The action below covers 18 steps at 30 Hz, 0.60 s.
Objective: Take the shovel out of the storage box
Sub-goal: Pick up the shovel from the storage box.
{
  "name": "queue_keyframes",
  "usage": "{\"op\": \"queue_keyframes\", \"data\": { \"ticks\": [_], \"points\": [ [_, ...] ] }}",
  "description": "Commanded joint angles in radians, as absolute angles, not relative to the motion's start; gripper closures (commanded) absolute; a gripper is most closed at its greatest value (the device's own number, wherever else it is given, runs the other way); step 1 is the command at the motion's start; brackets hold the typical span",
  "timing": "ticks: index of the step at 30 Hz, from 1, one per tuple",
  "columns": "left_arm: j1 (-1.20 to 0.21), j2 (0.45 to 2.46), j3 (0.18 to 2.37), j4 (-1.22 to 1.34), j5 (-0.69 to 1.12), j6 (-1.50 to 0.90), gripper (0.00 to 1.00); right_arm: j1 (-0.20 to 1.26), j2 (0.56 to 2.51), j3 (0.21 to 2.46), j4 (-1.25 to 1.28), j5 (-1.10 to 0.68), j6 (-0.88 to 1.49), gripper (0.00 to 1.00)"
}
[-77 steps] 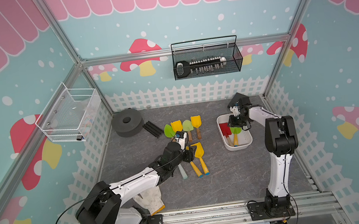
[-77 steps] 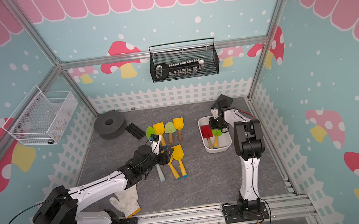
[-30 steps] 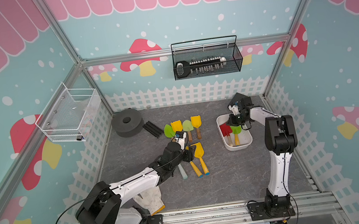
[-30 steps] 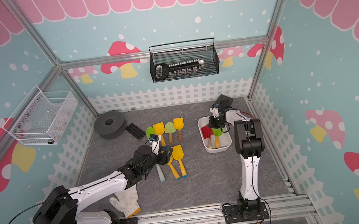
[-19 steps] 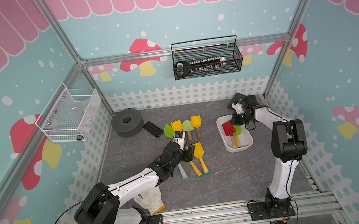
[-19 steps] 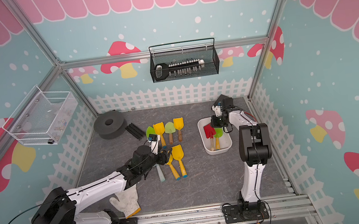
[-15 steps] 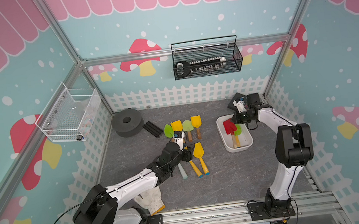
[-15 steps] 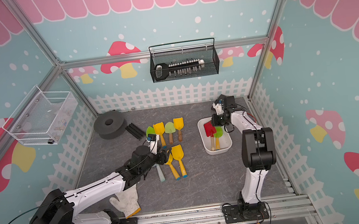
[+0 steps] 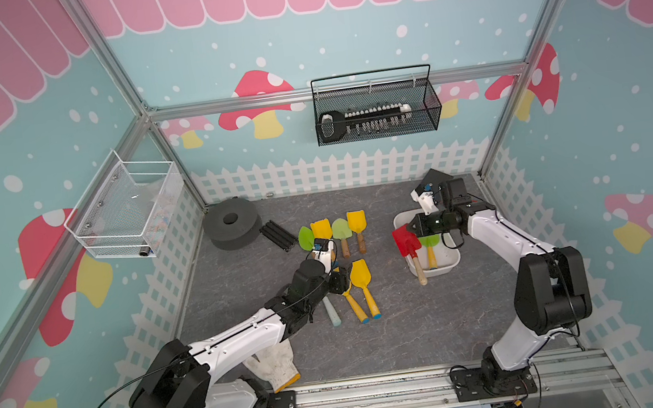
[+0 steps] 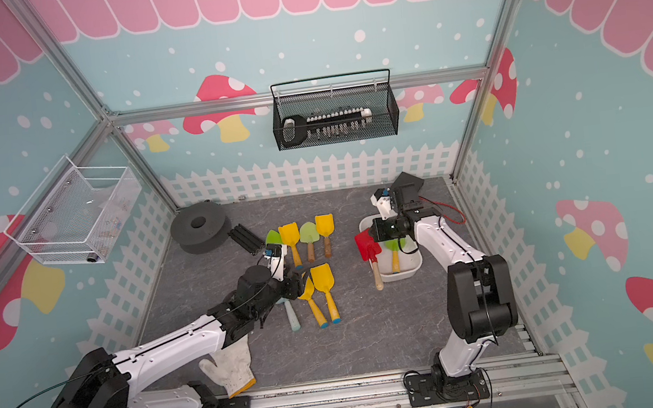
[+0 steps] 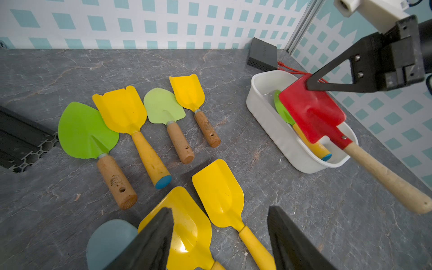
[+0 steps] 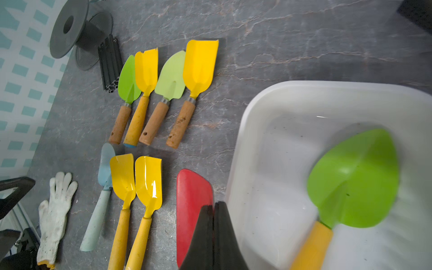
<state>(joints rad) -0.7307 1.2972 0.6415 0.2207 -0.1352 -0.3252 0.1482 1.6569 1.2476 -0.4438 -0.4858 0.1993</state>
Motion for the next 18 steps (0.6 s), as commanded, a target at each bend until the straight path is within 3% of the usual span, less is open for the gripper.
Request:
{"op": "queue_keyframes", "data": {
  "ticks": [1, 18],
  "points": [
    [-0.735, 1.285, 0.633, 0.213, -0.151, -0.321, 0.32, 0.207, 1.617, 1.23, -0.45, -0.465, 0.184, 1.0],
    [-0.733, 1.264, 0.629, 0.204, -0.171, -0.316, 0.32, 0.339, 1.706, 1.143, -0.318, -0.386, 0.319, 1.0]
  ]
}}
